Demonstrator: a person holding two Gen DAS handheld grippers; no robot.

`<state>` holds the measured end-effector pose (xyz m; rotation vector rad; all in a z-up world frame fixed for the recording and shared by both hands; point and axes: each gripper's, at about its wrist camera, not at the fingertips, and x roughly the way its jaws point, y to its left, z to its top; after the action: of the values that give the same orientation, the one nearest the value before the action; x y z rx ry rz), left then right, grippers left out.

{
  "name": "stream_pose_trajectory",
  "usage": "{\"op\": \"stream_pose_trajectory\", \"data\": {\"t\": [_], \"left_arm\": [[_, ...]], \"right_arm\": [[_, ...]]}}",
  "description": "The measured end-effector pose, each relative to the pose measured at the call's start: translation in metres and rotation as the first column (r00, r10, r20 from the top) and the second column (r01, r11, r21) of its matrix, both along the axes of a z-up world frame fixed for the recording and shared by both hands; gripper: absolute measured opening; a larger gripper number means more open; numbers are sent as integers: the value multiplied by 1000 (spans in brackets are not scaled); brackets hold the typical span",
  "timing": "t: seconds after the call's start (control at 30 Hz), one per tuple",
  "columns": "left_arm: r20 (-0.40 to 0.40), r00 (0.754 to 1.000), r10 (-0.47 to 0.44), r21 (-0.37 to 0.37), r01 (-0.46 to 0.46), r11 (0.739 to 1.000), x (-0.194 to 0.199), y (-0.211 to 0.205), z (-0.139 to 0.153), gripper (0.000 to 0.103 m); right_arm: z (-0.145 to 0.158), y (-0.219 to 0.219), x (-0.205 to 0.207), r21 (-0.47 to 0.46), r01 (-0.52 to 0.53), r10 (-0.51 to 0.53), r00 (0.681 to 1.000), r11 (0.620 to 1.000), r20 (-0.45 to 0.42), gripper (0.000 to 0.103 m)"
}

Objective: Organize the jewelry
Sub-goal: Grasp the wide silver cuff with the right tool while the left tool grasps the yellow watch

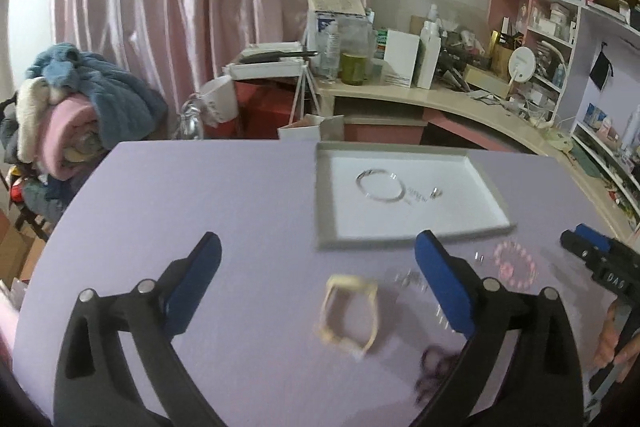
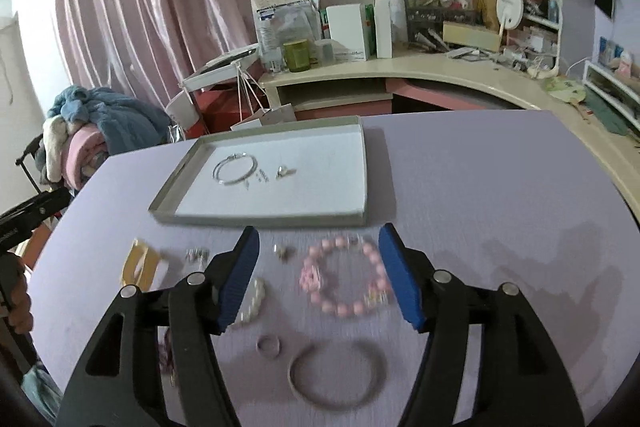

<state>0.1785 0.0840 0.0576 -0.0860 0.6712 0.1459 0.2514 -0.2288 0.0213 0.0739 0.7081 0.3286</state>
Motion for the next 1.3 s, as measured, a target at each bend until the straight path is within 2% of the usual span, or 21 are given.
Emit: {"op": "stream_pose_trajectory", "data": {"t": [0.13,0.27,0.57,0.7,0.9,1.0,1.13,1.3], "left_arm": [[25,999,20,46,-21,999,-38,-1,-12,100],[30,1000,8,68,-10,998,-63,-4,-26,101],[4,1000,3,36,-4,999,-75,0,-45,101],[0,1000,7,27,-7,1000,-77,3,-49,101],[-9,1000,9,34,-8,999,-78,4,-53,101],[-14,1000,9,33,-9,999,-76,4,-55,101],[-18,1000,5,35,-4,999,-75,4,-55,101],[-18,1000,2,31,-2,1000,-73,3,-56,101]], "right_arm": [[-9,0,-25,-17,-8,8,1000,1000,-1,67],[-25,2,-46,-63,-27,26,1000,998,-9,73],[-61,-1,-55,-91,-13,2,993,996,-119,79],[-70,2,-54,-113,-9,-7,991,994,-135,81],[-82,6,-46,-153,-3,-26,982,988,-186,81],[-84,11,-45,-189,-9,-25,984,982,-179,81],[-83,15,-42,-206,-13,-24,985,978,-173,71],[-82,15,-39,-207,-6,-31,984,978,-174,70]]}}
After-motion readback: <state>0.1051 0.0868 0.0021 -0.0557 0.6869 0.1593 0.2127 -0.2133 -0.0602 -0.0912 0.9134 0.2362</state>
